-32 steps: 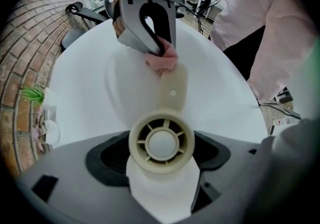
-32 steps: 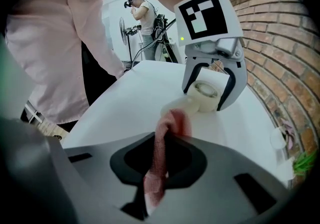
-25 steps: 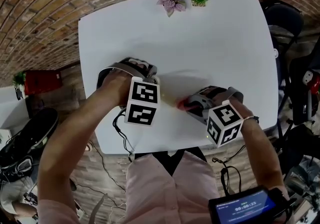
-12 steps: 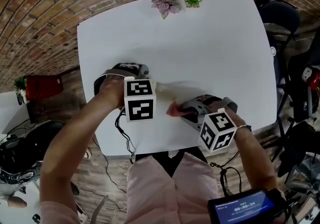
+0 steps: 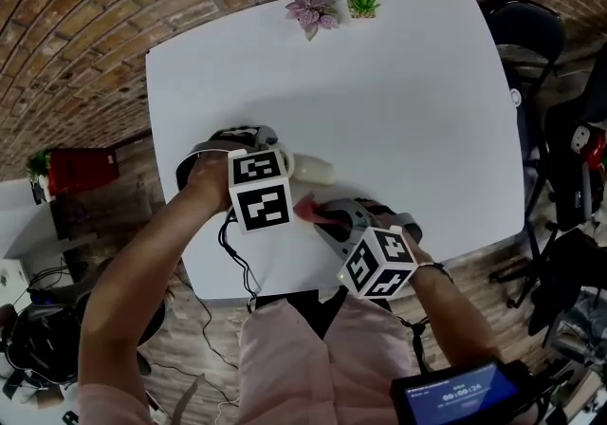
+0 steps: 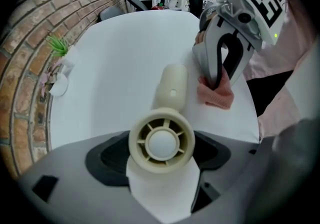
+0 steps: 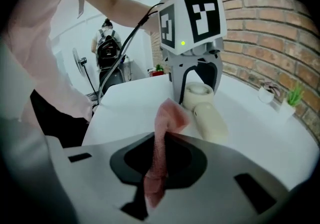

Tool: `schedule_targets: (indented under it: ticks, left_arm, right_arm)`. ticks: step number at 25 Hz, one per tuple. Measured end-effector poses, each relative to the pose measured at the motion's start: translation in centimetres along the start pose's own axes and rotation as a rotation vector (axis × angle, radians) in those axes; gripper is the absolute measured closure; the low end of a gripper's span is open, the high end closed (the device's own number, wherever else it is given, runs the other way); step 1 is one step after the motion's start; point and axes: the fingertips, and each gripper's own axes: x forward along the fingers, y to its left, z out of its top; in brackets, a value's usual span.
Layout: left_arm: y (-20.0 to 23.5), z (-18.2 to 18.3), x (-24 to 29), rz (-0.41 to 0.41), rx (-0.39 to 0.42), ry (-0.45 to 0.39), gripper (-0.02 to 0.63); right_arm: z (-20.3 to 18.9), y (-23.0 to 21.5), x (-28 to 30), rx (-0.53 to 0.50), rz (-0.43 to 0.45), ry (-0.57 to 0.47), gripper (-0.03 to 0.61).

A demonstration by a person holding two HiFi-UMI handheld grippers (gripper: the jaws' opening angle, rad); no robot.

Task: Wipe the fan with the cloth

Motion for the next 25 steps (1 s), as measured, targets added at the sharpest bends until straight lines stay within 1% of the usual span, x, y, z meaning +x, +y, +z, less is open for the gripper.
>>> schedule_targets:
  ticks: [3,10,14,20,25]
  left_arm:
    - [0.0,0.0,0.0,0.001,0.001,-0.006,0.239]
    - [0.0,0.1,-0.1,0.0,0.005,-0.02,0.239]
    - [0.0,0.1,-0.1,-0.001,0.007,-0.022,0.241]
    - [-0.1,0.0,-0.2,-0.001,0.01,-0.021,0.239]
    - [0.0,0.0,-0.1,0.001,0.011,-0.02,0.241]
  right_arm:
    - [0.7,-0.6,0.6,0.059,-0.028,-0.022,0.541]
    - [1.4,-2.3,0.9,0.128,-0.111,-0.04,0.542]
    - [1.6,-2.9,1.1,0.143,-0.143,-0.048,0.541]
    - [1.8,-3.8,1.2,0.196,-0.189,-0.051,0.541]
    - [1.2,-4.0,0.6,0.211,-0.219,-0.039,0.542]
